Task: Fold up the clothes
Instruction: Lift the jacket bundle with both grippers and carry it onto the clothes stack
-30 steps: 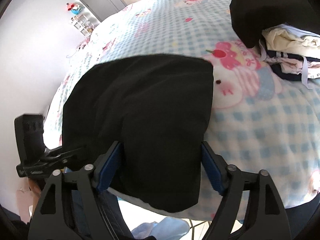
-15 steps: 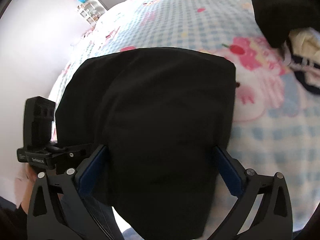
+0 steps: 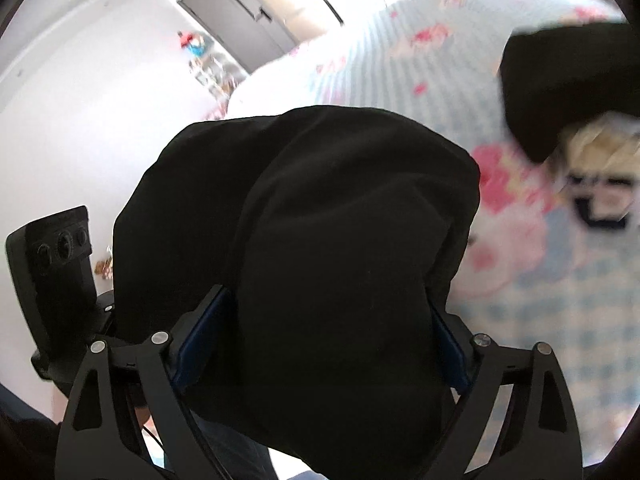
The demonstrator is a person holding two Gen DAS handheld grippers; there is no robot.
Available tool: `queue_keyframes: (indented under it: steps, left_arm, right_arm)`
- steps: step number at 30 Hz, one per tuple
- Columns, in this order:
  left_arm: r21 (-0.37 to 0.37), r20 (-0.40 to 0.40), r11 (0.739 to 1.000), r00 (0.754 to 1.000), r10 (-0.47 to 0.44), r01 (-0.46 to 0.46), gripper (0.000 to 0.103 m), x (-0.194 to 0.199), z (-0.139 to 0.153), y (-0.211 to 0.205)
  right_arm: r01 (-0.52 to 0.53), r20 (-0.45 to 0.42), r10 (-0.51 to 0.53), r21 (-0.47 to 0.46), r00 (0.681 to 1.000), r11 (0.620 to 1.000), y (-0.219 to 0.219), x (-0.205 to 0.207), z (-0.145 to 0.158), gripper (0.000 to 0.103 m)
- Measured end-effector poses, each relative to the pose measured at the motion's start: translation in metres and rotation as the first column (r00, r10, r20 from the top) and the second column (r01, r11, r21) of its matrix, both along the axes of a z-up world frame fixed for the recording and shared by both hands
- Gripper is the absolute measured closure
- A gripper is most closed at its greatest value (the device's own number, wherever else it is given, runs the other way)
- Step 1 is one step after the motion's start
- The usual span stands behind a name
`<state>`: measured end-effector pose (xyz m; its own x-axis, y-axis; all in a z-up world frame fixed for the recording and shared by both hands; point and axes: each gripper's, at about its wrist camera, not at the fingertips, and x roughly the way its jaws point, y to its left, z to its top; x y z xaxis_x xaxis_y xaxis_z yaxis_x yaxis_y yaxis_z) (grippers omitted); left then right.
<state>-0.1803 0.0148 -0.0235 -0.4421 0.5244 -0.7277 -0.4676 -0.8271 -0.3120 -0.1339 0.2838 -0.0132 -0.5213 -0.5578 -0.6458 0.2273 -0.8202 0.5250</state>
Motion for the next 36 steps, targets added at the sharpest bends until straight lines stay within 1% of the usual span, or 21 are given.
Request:
queue_keyframes:
  steps: [4,8,10,13,16,17,18,20,21,22,23,24,25,26,28,29,30,31,33,34,36]
  left_arm:
    - [0.077,-0.004,0.996,0.999,-0.040,0.040,0.046,-0.020,0.023,0.035]
    - [0.096,-0.033,0.989,0.993,-0.112,0.115,0.047,-0.039,0.049,0.088]
    - [0.122,-0.051,0.981,0.988,-0.145,0.150,0.047,-0.057,0.069,0.122]
    - [0.184,-0.073,0.964,0.981,-0.181,0.191,0.047,-0.090,0.105,0.172]
    - [0.262,-0.086,0.943,0.979,-0.187,0.203,0.047,-0.128,0.134,0.215]
    - [0.286,-0.087,0.937,0.979,-0.183,0.201,0.047,-0.141,0.140,0.228]
    - [0.301,-0.082,0.934,0.981,-0.177,0.194,0.047,-0.154,0.139,0.241]
    - [0.324,-0.068,0.929,0.984,-0.163,0.176,0.046,-0.181,0.128,0.266]
    - [0.319,-0.040,0.935,0.988,-0.152,0.156,0.044,-0.195,0.111,0.278]
    - [0.301,0.004,0.945,0.991,-0.136,0.129,0.044,-0.209,0.087,0.289]
    - [0.277,0.069,0.957,0.991,-0.112,0.088,0.043,-0.221,0.059,0.295]
    - [0.248,0.147,0.968,0.986,-0.078,0.040,0.040,-0.231,0.027,0.297]
    - [0.254,0.202,0.967,0.978,-0.058,0.005,0.036,-0.237,0.005,0.294]
    - [0.293,0.237,0.956,0.970,-0.052,-0.020,0.029,-0.239,-0.008,0.284]
    - [0.359,0.277,0.933,0.958,-0.066,-0.039,0.023,-0.244,-0.012,0.261]
    - [0.363,0.268,0.931,0.961,-0.063,-0.041,0.023,-0.244,-0.006,0.250]
    - [0.348,0.240,0.937,0.969,-0.050,-0.038,0.023,-0.243,0.005,0.239]
    - [0.333,0.200,0.942,0.979,-0.032,-0.038,0.024,-0.242,0.018,0.229]
    - [0.316,0.097,0.948,0.995,0.009,-0.039,0.024,-0.237,0.046,0.215]
    - [0.308,0.047,0.951,0.999,0.005,-0.019,0.024,-0.234,0.059,0.217]
    - [0.288,-0.051,0.956,0.998,-0.037,0.050,0.025,-0.230,0.084,0.231]
  right_arm:
    - [0.062,-0.082,-0.062,-0.003,0.995,0.998,0.042,0.008,0.037,0.018]
    - [0.157,-0.104,-0.156,-0.003,0.982,0.988,0.097,0.003,0.059,0.018]
    - [0.205,-0.129,-0.204,-0.007,0.970,0.979,0.126,-0.002,0.077,0.018]
    - [0.265,-0.196,-0.258,0.006,0.946,0.964,0.171,-0.008,0.124,0.019]
    - [0.309,-0.264,-0.290,0.032,0.920,0.951,0.211,-0.024,0.171,0.019]
    - [0.324,-0.276,-0.301,0.041,0.913,0.945,0.227,-0.031,0.182,0.020]
    - [0.339,-0.289,-0.311,0.050,0.906,0.940,0.243,-0.037,0.193,0.021]
    - [0.367,-0.312,-0.329,0.072,0.891,0.927,0.274,-0.051,0.210,0.024]
    - [0.378,-0.316,-0.331,0.101,0.889,0.920,0.285,-0.058,0.205,0.024]
    - [0.389,-0.308,-0.337,0.126,0.890,0.912,0.294,-0.065,0.198,0.024]
    - [0.399,-0.256,-0.357,0.135,0.898,0.907,0.299,-0.069,0.182,0.025]
    - [0.407,-0.175,-0.382,0.136,0.907,0.903,0.307,-0.080,0.153,0.028]
    - [0.412,-0.111,-0.399,0.135,0.910,0.901,0.314,-0.089,0.129,0.035]
    - [0.406,-0.103,-0.395,0.129,0.913,0.905,0.315,-0.088,0.119,0.036]
    - [0.395,-0.088,-0.387,0.115,0.918,0.911,0.318,-0.087,0.098,0.031]
    - [0.390,-0.080,-0.383,0.108,0.920,0.915,0.319,-0.086,0.087,0.030]
    - [0.385,-0.078,-0.378,0.103,0.922,0.917,0.320,-0.086,0.082,0.030]
    - [0.383,-0.097,-0.374,0.105,0.922,0.918,0.318,-0.086,0.090,0.030]
    - [0.396,-0.166,-0.376,0.107,0.912,0.912,0.316,-0.089,0.114,0.030]
    - [0.399,-0.190,-0.376,0.103,0.907,0.911,0.318,-0.094,0.120,0.030]
    - [0.422,-0.226,-0.392,0.108,0.892,0.900,0.314,-0.101,0.141,0.030]
